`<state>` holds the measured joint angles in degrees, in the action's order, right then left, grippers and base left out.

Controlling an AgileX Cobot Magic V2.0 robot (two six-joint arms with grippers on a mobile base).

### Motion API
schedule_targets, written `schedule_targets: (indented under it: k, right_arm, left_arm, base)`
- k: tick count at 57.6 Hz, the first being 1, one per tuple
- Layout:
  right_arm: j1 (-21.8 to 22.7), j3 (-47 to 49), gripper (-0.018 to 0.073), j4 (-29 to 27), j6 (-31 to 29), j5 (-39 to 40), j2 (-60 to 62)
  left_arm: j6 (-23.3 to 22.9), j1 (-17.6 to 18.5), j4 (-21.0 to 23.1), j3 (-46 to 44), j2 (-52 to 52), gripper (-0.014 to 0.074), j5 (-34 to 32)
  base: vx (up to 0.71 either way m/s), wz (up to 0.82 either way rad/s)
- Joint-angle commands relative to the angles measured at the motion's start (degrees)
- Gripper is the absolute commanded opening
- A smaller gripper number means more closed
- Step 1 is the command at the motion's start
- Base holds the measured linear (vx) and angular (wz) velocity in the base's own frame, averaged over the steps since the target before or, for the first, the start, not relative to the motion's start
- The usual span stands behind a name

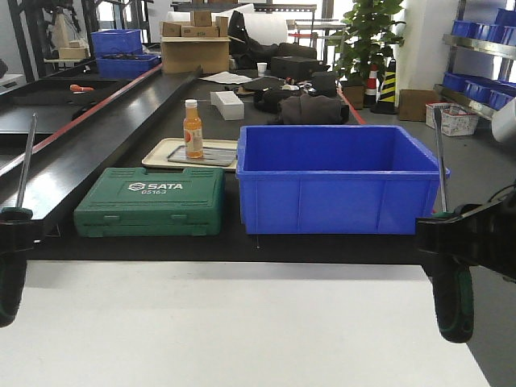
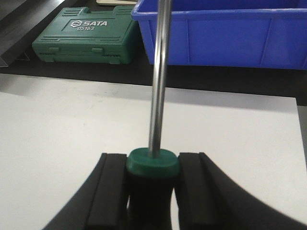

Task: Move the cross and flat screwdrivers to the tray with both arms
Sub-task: 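Hold both screwdrivers upright while the base turns away from the table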

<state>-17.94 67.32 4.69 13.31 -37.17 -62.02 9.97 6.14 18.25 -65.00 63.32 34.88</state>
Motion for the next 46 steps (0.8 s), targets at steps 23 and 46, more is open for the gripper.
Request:
schedule_targets:
  k: [23,46]
  right_arm:
    - [0.2,1.9,-0.0009,0.8,-0.3,4.9,0.9]
    - [0.2,1.9,-0.0009,0.8,-0.3,4.9,0.9]
  left_arm:
    - [-0.1,0.4,1.4,-2.1,-1.5,-0.0001,-4.4]
    - [-0.1,0.4,1.4,-2.1,-1.5,-0.0001,-4.4]
  base:
    - [-0.01,0.01]
    - [-0.09,-0.01]
